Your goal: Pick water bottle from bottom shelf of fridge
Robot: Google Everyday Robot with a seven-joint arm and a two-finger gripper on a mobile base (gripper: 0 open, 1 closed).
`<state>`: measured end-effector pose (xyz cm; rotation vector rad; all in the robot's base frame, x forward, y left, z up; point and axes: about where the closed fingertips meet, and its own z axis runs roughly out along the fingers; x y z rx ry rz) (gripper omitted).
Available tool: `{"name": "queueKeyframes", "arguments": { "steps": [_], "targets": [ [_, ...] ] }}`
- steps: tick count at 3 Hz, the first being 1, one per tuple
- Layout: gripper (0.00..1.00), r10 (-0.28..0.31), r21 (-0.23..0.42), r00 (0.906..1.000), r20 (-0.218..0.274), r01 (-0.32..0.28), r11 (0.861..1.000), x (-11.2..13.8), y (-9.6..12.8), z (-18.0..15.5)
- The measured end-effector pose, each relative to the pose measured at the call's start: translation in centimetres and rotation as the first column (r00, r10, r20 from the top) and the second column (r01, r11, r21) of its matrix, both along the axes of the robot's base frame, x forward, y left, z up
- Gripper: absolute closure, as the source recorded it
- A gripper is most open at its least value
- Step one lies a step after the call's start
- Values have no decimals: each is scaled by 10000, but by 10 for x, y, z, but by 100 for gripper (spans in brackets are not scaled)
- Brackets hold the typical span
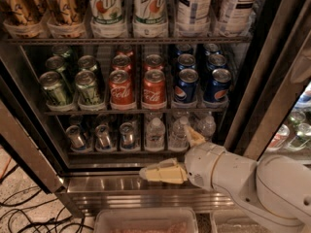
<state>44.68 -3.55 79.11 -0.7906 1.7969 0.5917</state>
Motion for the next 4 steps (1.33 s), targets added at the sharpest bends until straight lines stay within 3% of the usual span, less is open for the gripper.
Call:
{"name": "queueKeyframes", "arguments": {
  "steps": [1,2,3,4],
  "targets": [
    [0,-1180,-187,9824,1449,1220,9924,23,-33,-1],
    [0,-1637,-210,9597,2282,1730,9847,41,-55,-10],
    [0,-2039,520,9509,2326,1972,9790,49,-55,-31],
    [0,-2167,995,9543,2058,1998,9748,51,-57,-44]
  ]
}}
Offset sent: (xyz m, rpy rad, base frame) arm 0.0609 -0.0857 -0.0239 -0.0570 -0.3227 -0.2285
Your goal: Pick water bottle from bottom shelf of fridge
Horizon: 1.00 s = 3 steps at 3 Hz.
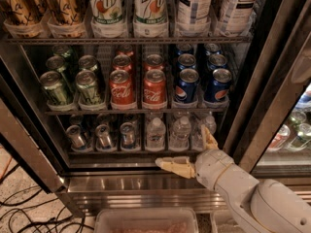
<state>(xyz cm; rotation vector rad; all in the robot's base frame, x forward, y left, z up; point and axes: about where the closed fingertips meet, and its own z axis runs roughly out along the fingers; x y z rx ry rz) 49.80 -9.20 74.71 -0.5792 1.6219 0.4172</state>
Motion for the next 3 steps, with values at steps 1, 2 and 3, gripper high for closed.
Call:
{"name": "queueKeyframes", "arguments": {
  "steps": [1,2,3],
  "targets": [
    [0,0,1,10000,0,0,10000,0,0,0],
    [0,-48,462,10000,67,44,9989,6,2,-11],
    [0,-273,911,9992,302,244,9955,11,14,-36]
  ]
}}
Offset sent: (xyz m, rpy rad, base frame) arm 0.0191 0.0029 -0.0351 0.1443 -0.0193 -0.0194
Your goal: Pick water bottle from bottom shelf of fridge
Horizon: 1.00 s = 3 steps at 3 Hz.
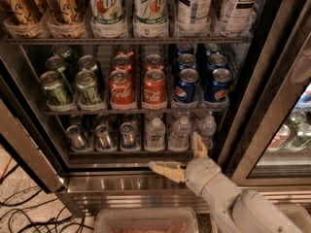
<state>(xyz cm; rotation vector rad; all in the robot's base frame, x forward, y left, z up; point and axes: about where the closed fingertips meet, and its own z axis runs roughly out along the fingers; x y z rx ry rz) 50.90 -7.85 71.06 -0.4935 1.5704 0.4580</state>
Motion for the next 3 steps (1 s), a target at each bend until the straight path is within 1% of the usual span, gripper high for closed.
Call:
{"name": "queueKeyframes", "arguments": {
  "steps": [1,2,3],
  "targets": [
    [0,-545,260,9980,309,537,9982,1,10,-24],
    [0,-1293,1036,9916,74,1278,9864,-10,27,-75],
    [0,-1293,1036,9916,74,1278,9864,-10,27,-75]
  ]
}}
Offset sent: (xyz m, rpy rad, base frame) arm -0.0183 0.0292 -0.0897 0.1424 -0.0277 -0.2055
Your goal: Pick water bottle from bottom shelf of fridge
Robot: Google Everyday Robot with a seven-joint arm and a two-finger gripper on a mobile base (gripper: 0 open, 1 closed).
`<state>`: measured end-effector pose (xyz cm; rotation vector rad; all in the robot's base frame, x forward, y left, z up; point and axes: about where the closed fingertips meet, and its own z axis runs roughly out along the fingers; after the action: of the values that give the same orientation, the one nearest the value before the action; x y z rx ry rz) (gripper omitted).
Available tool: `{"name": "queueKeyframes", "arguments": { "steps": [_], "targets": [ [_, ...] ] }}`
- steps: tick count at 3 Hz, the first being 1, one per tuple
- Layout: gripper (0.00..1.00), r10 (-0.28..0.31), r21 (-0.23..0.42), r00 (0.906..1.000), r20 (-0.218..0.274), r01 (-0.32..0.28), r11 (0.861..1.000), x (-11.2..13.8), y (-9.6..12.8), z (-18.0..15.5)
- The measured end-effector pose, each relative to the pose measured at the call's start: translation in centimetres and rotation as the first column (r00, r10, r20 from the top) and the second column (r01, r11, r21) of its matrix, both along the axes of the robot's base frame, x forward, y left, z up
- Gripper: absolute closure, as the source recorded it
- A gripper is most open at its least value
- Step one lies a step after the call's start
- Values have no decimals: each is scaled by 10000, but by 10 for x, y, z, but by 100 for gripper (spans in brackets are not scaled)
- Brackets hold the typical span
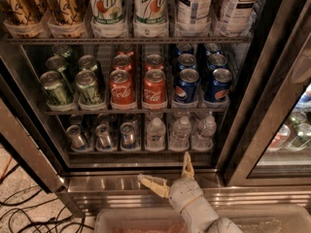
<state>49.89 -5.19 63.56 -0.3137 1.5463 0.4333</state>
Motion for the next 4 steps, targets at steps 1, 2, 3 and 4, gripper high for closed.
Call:
{"name": "queueKeyframes", "arguments": {
  "steps": [1,2,3,4],
  "targets": [
    [0,207,69,9998,-76,-206,9998,8,-1,-9],
    [0,413,318,9990,-145,-409,9987,18,2,-22],
    [0,460,367,9988,-158,-454,9983,24,10,-35],
    [4,464,376,9988,-158,-458,9982,24,10,-35]
  ]
}}
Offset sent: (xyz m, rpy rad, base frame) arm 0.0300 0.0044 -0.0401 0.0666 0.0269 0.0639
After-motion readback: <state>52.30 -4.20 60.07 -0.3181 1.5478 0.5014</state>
